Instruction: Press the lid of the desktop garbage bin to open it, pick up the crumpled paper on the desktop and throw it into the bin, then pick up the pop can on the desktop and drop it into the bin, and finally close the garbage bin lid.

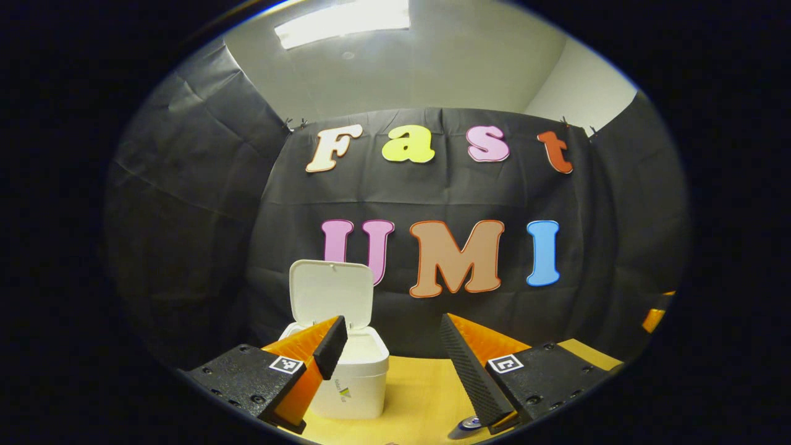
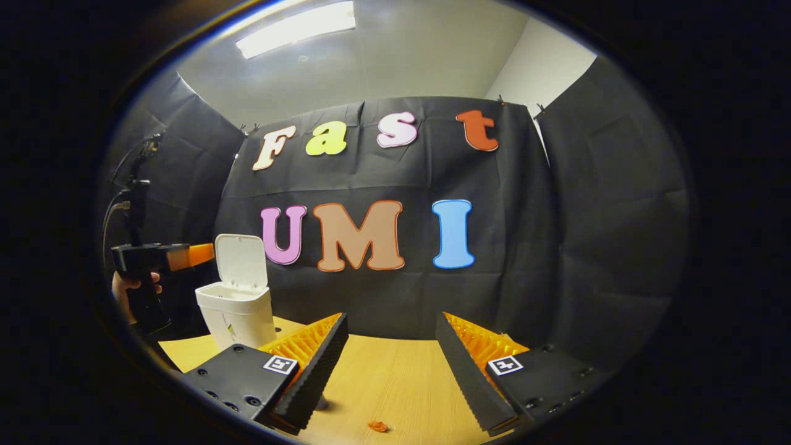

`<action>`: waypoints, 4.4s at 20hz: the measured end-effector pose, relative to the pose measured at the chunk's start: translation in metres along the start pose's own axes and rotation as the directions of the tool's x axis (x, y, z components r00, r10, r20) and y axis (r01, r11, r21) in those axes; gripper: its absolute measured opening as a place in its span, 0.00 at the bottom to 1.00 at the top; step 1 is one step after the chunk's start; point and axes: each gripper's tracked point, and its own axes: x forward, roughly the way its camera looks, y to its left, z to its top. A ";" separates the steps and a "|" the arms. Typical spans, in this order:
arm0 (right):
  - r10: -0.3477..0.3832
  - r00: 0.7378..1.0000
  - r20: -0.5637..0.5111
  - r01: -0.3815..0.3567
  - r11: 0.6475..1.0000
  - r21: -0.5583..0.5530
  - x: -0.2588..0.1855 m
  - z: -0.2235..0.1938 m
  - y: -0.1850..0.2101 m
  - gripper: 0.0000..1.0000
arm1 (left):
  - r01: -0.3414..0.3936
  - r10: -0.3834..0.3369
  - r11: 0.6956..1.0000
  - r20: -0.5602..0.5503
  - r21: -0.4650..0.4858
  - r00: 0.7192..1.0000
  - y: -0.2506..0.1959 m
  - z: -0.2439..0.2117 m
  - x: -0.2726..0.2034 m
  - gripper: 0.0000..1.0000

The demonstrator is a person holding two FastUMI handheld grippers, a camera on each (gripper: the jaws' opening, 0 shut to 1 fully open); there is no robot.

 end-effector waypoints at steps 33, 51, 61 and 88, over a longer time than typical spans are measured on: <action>0.071 0.693 -0.717 -0.224 0.967 -0.120 0.046 -0.349 0.041 0.60 | 0.003 0.004 0.999 -0.153 0.044 0.988 0.007 -0.028 -0.078 0.92; 0.124 0.769 -0.627 -0.218 0.973 -0.074 0.068 -0.297 0.033 0.19 | 0.020 -0.007 0.997 -0.184 0.070 0.983 0.009 -0.035 -0.073 0.93; 0.304 0.934 -0.188 -0.309 0.951 0.005 0.096 -0.030 0.099 0.19 | 0.063 -0.061 0.998 -0.171 0.007 0.983 0.013 -0.037 -0.061 0.93; 0.482 0.804 -0.348 -0.517 0.856 -0.009 0.244 -0.018 0.383 0.18 | 0.010 -0.028 0.997 -0.234 -0.074 0.972 0.147 -0.083 -0.044 0.93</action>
